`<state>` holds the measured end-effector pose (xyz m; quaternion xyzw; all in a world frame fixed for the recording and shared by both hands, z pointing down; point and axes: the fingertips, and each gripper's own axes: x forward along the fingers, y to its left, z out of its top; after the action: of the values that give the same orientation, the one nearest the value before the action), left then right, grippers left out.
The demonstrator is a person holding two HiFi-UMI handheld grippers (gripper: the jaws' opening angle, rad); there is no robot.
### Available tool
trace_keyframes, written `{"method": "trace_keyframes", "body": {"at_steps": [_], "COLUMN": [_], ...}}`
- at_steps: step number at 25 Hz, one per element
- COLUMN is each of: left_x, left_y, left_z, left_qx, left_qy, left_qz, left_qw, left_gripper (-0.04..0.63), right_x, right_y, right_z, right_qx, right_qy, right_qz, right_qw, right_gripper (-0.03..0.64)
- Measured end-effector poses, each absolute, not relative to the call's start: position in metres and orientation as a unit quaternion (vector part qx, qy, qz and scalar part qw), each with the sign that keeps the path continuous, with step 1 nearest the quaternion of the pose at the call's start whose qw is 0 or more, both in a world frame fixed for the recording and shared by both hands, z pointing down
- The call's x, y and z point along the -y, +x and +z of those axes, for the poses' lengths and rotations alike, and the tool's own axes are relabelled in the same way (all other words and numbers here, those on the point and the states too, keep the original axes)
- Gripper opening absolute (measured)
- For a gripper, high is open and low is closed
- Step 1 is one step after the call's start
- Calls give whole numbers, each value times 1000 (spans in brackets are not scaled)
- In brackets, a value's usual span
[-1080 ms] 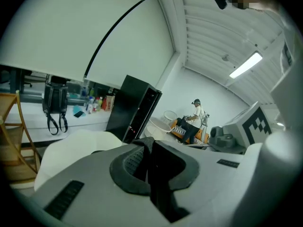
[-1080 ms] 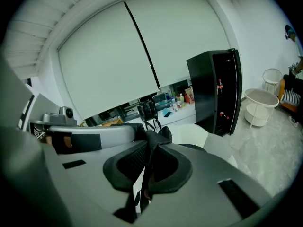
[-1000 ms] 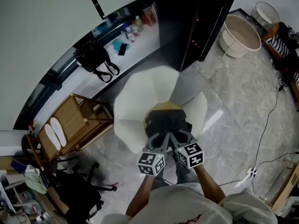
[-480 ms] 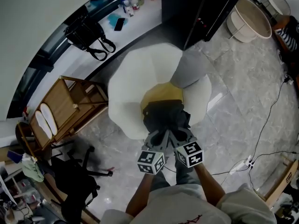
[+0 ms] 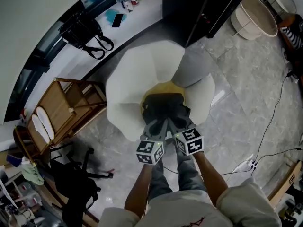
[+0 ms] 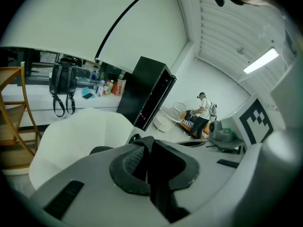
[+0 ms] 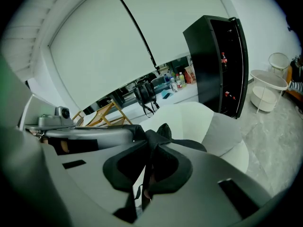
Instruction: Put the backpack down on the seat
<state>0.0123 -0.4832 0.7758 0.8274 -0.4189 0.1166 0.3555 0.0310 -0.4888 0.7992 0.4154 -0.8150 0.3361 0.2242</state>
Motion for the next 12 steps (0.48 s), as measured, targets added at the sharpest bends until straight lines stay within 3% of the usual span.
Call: {"method": "trace_keyframes", "body": {"at_steps": [12], "left_x": [548], "left_y": [18], "left_z": [772], "left_qx": [419], "left_qy": [835], "left_qz": [122], "left_qw": [337], "left_gripper": [46], "right_x": [552], "right_y": [36], "right_z": [794], "right_qx": [819], "right_qy": [425], "right_qz": [316], "right_qw": [221], "right_gripper": [43]}}
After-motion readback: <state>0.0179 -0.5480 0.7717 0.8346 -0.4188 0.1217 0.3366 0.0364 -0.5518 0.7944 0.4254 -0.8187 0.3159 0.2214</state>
